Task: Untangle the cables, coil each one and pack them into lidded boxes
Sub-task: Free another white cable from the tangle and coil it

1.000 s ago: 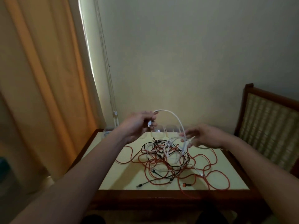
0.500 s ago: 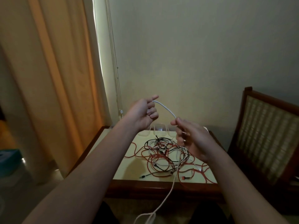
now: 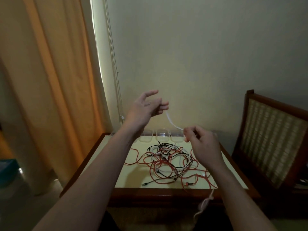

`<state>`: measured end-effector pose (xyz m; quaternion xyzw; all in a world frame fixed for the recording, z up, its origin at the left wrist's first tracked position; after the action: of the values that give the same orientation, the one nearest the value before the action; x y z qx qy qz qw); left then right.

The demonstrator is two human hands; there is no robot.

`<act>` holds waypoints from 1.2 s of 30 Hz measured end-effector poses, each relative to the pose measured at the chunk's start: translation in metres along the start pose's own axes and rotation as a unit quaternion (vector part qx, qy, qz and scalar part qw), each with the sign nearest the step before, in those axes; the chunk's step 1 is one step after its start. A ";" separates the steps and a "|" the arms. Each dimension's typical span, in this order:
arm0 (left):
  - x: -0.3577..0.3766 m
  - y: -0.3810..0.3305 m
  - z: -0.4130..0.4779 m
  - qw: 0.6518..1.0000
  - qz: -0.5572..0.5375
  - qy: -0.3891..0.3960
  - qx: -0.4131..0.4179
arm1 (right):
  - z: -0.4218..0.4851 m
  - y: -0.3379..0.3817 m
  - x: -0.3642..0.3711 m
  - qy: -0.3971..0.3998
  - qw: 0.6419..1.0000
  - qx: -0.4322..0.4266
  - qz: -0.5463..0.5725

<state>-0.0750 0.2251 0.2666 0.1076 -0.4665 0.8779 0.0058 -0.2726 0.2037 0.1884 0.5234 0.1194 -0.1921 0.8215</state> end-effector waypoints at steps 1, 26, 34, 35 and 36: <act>0.005 0.000 -0.004 0.997 0.065 0.029 0.019 | 0.001 0.006 -0.002 -0.008 0.999 -0.029 -0.016; 0.035 0.013 -0.028 0.964 -0.042 0.157 -0.211 | 0.010 0.053 -0.023 0.032 0.996 -0.078 0.018; 0.034 0.012 -0.028 0.961 -0.107 0.140 -0.211 | 0.006 0.044 -0.014 0.086 0.996 -0.020 0.025; 0.034 0.013 -0.028 0.966 -0.088 0.142 -0.199 | 0.006 0.045 -0.014 0.080 0.996 -0.025 0.026; 0.034 0.013 -0.029 0.970 -0.066 0.148 -0.183 | 0.006 0.048 -0.014 0.075 0.996 -0.032 0.024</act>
<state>-0.1149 0.2384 0.2474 0.0045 -0.6050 0.7815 0.1521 -0.2641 0.2191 0.2350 0.5127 0.1743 -0.1287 0.8308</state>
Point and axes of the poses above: each hand's wrist, its own z-axis towards the middle knuckle, its own x-axis out of the palm, y = z × x, the point moved 3 cm from there along z, towards the middle knuckle, and after that the axes turned 12 degrees about x, right-handed, at the moved point
